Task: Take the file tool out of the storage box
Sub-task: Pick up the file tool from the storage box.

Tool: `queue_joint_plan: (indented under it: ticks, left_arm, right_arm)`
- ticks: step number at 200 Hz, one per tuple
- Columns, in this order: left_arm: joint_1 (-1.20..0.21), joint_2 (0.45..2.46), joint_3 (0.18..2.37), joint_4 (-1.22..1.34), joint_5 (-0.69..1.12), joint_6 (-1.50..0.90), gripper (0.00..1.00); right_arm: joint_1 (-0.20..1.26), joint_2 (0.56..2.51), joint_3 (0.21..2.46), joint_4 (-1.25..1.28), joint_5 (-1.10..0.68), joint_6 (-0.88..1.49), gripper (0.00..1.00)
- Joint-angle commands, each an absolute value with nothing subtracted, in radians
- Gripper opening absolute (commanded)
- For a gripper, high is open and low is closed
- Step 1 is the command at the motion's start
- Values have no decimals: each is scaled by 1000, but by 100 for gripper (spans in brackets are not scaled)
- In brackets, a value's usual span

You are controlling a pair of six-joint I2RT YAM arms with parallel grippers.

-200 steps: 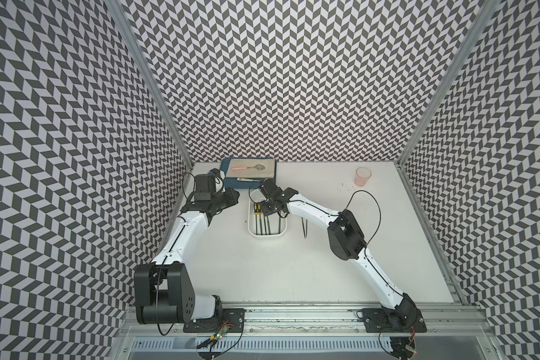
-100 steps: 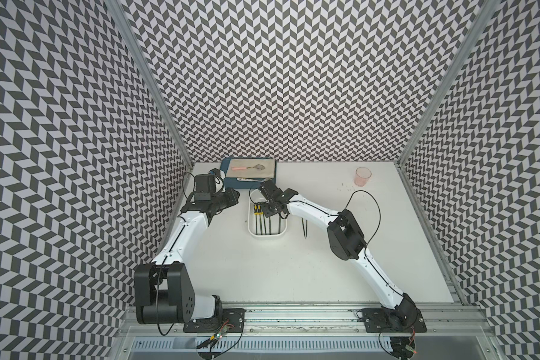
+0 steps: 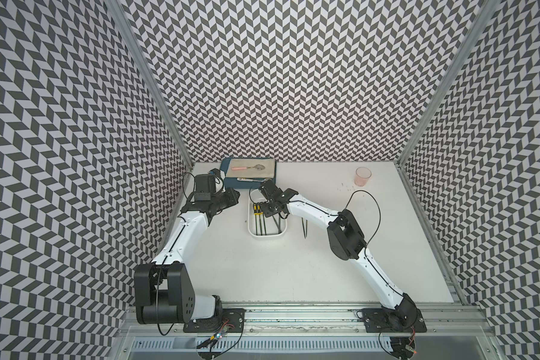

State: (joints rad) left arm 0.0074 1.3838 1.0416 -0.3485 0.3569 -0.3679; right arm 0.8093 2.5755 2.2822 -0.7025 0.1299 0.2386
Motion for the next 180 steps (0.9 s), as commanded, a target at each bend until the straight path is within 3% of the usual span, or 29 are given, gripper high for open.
queue_joint_plan:
  ticks: [1,58,180]
  left_arm:
    - [15,1385,1029,-327,367,-369,20]
    - [14,1387,1029,-327,371,-367,20]
    - [15,1397,1020,-327,342,-370,20]
  right_arm:
    - [816,2572,2271,-683,126,257,14]
    - [812,2548,2270,-631,115,308,6]
    - [792,2336,2203,-440,62,342,3]
